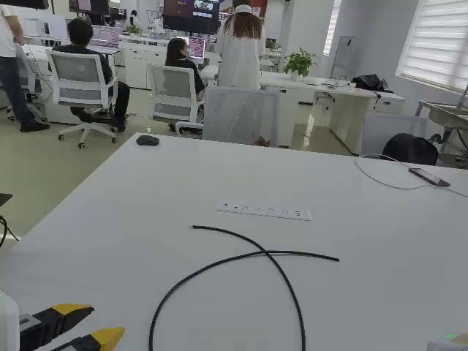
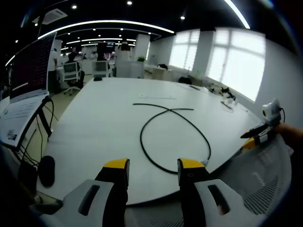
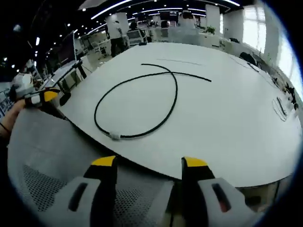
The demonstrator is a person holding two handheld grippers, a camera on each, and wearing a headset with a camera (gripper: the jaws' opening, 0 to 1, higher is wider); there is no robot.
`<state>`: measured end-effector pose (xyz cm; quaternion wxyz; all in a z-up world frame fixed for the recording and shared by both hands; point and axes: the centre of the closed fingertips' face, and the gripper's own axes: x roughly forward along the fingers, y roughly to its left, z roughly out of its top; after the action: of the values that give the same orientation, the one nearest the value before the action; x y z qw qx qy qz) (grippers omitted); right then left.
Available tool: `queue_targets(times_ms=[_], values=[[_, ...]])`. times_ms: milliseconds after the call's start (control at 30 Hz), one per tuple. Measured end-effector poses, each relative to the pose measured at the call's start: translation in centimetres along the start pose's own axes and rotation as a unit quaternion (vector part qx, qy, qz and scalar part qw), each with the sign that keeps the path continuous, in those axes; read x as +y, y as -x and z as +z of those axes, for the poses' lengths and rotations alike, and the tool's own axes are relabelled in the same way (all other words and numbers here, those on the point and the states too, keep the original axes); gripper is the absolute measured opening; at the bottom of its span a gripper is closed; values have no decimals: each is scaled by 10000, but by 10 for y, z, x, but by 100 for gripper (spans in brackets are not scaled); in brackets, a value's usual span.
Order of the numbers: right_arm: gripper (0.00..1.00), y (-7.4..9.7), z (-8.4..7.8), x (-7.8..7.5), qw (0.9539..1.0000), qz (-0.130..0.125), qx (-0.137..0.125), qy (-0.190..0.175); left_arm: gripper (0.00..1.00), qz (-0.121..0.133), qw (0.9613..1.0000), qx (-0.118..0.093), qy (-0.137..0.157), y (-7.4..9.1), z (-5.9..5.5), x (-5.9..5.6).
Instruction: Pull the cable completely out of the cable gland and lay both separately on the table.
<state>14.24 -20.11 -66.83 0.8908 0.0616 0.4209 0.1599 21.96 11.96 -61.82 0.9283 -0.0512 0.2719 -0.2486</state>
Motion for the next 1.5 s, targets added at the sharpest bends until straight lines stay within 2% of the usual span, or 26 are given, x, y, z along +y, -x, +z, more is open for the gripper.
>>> queue_targets(times_ms=[233,333,400,533,700,800,933,1033,1300,1500], values=[[54,0,-4,5,9999,121,57,-70,35,-4,10000,-15,4,2,-1,-1],[54,0,-3,3,9999,82,49,-94,34,-2,10000,-6,-7,1,0,-1],[52,1,-2,1,9996,16,-33,-291,34,7,10000,45,-11,2,-3,0],[53,1,-2,2,9997,71,-41,-249,33,-24,9999,103,-20,2,-5,-2],[52,1,-2,3,9996,102,-55,-256,33,78,9999,-20,87,3,-2,2],[55,-1,-7,3,9994,118,130,-285,33,63,9999,62,91,2,-4,2],[55,-1,-8,5,9993,179,160,-276,33,83,9999,55,96,2,-4,3],[56,-4,-12,8,9988,299,300,-237,33,53,9999,104,97,2,-5,1],[54,-3,-11,10,9985,359,240,-329,30,-1,9998,171,90,1,-7,0],[53,-4,-13,15,9981,474,351,-183,30,-40,9997,240,94,2,-9,-1]])
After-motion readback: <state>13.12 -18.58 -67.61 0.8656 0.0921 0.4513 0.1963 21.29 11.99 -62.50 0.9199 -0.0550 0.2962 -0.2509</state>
